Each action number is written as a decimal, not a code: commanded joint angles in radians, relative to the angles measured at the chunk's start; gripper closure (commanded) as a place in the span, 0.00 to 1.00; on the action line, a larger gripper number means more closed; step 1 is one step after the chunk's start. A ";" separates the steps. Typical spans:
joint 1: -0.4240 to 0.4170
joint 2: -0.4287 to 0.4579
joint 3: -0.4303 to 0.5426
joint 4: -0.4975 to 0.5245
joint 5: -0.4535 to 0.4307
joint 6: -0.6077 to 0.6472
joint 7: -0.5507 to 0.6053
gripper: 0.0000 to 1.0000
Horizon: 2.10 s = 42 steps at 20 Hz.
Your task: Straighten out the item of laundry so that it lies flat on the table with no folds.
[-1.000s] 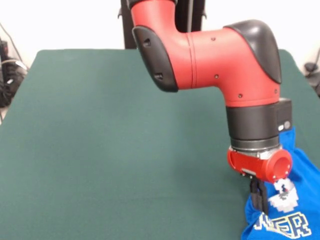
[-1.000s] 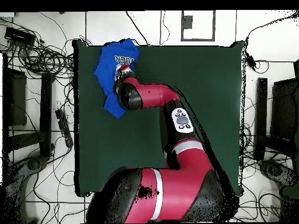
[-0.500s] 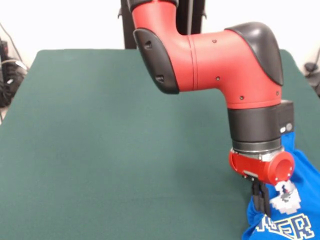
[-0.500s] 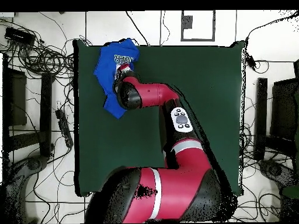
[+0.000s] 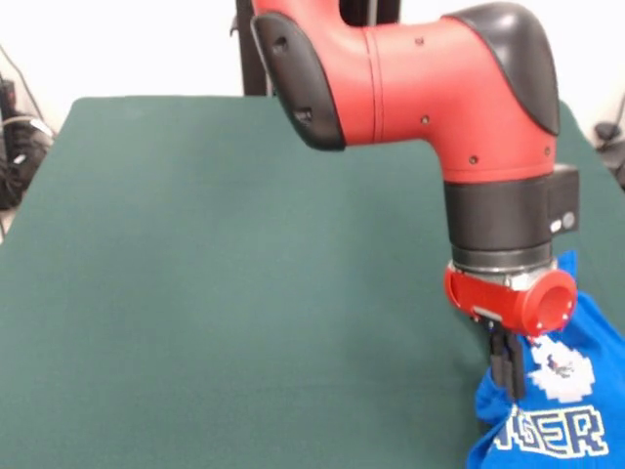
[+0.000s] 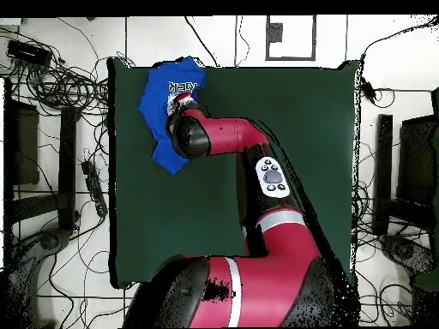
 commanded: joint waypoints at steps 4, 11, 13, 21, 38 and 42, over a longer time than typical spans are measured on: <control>-0.028 -0.062 0.115 0.090 0.016 0.122 -0.089 0.00; -0.052 -0.050 0.141 0.093 -0.007 0.079 -0.103 0.00; -0.050 -0.060 0.136 0.102 -0.009 0.079 -0.095 0.00; -0.079 -0.042 0.182 0.118 -0.018 0.081 -0.128 0.00; -0.032 0.094 0.148 -0.019 -0.049 0.124 -0.107 0.00; -0.008 0.054 0.102 -0.001 -0.051 0.097 -0.060 0.00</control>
